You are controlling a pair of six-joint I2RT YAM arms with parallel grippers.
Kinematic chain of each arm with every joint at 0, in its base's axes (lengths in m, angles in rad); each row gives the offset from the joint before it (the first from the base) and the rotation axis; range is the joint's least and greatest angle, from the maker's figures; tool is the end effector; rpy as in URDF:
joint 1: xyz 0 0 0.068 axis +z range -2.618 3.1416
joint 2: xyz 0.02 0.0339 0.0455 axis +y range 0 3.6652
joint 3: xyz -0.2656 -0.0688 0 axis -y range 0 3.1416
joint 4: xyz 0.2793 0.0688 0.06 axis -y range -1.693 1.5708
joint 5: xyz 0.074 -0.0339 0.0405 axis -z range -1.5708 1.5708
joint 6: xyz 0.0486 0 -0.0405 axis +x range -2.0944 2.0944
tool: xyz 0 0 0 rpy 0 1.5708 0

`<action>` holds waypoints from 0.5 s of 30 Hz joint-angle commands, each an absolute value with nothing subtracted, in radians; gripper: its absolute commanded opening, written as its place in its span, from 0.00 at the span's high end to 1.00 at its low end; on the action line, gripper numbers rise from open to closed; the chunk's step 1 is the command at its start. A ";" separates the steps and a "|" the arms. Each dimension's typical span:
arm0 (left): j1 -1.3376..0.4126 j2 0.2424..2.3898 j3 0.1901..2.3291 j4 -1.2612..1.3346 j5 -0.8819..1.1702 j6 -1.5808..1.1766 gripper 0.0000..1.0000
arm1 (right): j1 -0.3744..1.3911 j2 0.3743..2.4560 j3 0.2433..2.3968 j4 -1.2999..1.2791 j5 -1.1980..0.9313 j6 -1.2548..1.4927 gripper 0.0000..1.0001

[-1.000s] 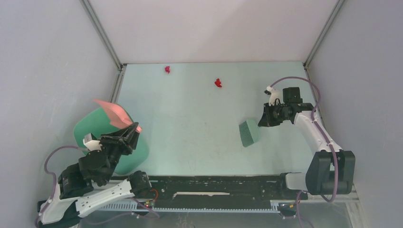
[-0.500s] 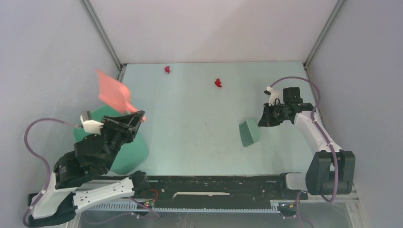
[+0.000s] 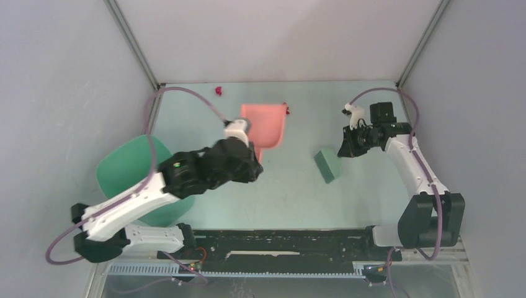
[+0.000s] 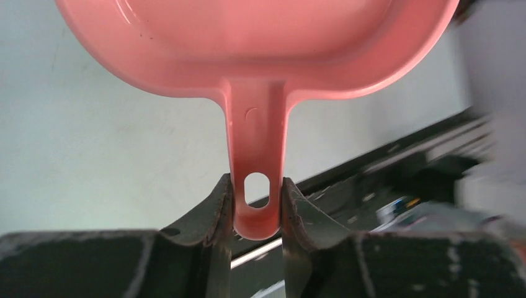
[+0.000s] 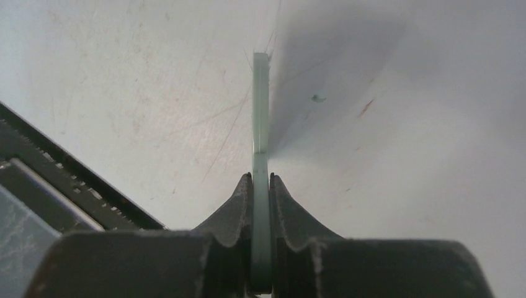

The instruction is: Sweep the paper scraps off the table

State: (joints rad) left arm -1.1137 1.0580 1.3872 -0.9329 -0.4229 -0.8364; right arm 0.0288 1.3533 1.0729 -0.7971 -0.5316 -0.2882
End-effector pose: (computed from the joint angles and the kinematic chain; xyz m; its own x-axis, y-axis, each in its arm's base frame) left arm 0.1203 -0.1994 0.4248 -0.6646 -0.1824 -0.7246 0.2625 0.8510 -0.4549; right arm 0.3017 0.0333 0.2511 -0.7688 -0.2673 -0.5809 -0.5041 0.8123 0.2935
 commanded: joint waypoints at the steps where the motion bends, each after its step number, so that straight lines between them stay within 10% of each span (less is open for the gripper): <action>1: -1.120 1.136 1.315 -1.109 -0.304 -0.668 1.00 | 0.052 1.377 1.269 -0.857 -0.481 -0.474 1.00; 15: -1.120 1.214 0.969 -1.000 -0.219 -0.669 1.00 | 0.364 1.631 1.586 -0.580 -0.098 -0.825 1.00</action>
